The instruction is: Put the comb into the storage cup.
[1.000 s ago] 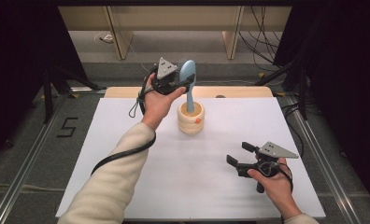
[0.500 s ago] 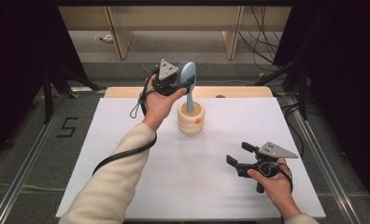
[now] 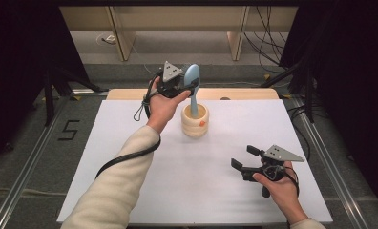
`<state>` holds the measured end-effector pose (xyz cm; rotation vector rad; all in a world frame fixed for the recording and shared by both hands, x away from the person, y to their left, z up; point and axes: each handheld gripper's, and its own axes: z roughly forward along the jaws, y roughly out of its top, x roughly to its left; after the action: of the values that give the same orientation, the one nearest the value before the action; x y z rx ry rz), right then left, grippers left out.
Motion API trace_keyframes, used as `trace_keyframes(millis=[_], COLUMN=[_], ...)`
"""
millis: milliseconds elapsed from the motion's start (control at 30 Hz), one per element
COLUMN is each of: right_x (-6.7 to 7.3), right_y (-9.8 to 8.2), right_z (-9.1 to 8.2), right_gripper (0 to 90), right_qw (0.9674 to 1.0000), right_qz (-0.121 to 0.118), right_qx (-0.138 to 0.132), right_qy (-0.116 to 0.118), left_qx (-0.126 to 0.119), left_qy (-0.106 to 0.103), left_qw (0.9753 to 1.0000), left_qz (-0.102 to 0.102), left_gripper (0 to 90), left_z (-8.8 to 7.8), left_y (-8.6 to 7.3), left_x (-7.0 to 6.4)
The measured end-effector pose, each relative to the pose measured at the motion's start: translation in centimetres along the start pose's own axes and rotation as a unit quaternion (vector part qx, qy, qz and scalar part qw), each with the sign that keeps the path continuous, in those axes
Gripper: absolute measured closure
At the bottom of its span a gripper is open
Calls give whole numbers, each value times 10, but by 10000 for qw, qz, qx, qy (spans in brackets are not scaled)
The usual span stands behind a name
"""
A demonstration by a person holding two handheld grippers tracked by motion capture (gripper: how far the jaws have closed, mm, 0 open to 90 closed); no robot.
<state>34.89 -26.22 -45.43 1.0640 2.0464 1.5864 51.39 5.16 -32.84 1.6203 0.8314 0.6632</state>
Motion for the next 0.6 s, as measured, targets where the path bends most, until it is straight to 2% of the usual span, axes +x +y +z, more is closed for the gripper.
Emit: trace_keyframes(millis=[600], right_x=[0], right_y=[0], right_z=[0], right_gripper=[131], right_qw=[10000], right_qz=[24], right_qx=[-3], right_qy=[6], left_qx=[103], left_qy=[50], left_qw=[9999], left_qz=[-26], left_gripper=[489], left_z=[7], left_y=[-6], left_x=[2])
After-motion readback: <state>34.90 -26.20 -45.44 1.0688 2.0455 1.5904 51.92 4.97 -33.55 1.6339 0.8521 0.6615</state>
